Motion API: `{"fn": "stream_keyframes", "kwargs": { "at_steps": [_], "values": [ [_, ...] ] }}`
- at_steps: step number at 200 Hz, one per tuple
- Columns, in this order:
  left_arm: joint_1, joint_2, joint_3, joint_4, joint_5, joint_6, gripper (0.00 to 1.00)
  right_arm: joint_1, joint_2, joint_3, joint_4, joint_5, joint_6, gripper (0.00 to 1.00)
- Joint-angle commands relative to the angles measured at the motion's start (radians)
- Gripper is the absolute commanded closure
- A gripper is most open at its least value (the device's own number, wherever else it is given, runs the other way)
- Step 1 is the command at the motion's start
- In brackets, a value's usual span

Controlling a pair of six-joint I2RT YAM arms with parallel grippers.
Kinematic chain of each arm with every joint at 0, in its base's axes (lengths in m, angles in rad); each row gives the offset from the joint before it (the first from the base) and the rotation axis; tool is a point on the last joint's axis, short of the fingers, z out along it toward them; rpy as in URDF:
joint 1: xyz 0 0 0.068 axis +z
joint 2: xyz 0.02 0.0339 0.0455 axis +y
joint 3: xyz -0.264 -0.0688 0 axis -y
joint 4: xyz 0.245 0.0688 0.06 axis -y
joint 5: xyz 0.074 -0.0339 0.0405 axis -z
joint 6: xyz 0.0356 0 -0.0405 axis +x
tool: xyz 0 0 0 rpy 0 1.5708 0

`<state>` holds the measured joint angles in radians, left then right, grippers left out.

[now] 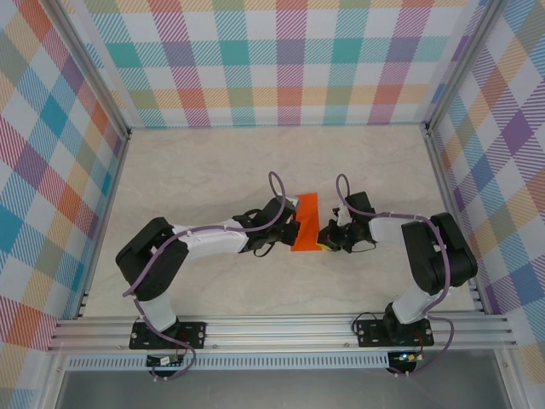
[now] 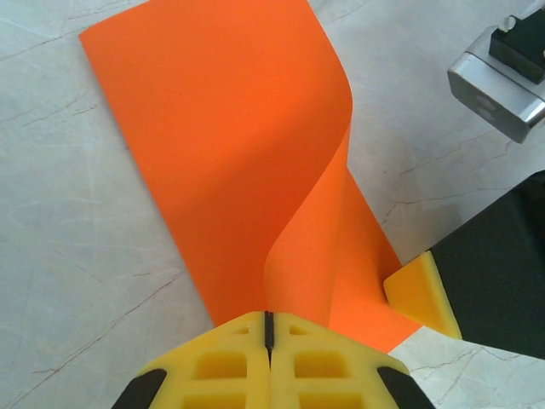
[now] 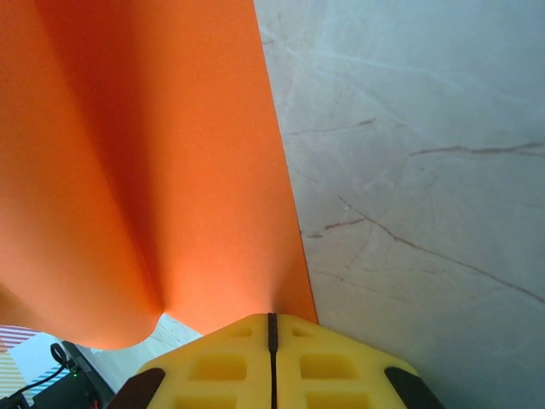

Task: Fold a paper plane with a square sheet of paper (fold left side to right side)
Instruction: Fold the triangle a second time at the center of the table.

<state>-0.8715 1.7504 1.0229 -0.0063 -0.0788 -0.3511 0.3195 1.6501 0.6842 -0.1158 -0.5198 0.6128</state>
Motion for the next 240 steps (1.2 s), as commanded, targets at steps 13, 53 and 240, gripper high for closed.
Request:
{"fn": "stream_keyframes", "kwargs": {
  "at_steps": [13, 53, 240],
  "values": [
    [0.013, -0.017, -0.003, -0.036, -0.045, 0.016, 1.00, 0.015, 0.041, 0.004, -0.087, 0.073, -0.029, 0.93],
    [0.018, 0.023, 0.023, -0.039, -0.054, 0.026, 1.00, 0.020, 0.048, 0.007, -0.103, 0.082, -0.035, 0.93],
    [0.037, 0.159, 0.110, -0.024, -0.036, 0.038, 1.00, 0.026, 0.042, 0.015, -0.127, 0.086, -0.047, 0.93]
  ]
}}
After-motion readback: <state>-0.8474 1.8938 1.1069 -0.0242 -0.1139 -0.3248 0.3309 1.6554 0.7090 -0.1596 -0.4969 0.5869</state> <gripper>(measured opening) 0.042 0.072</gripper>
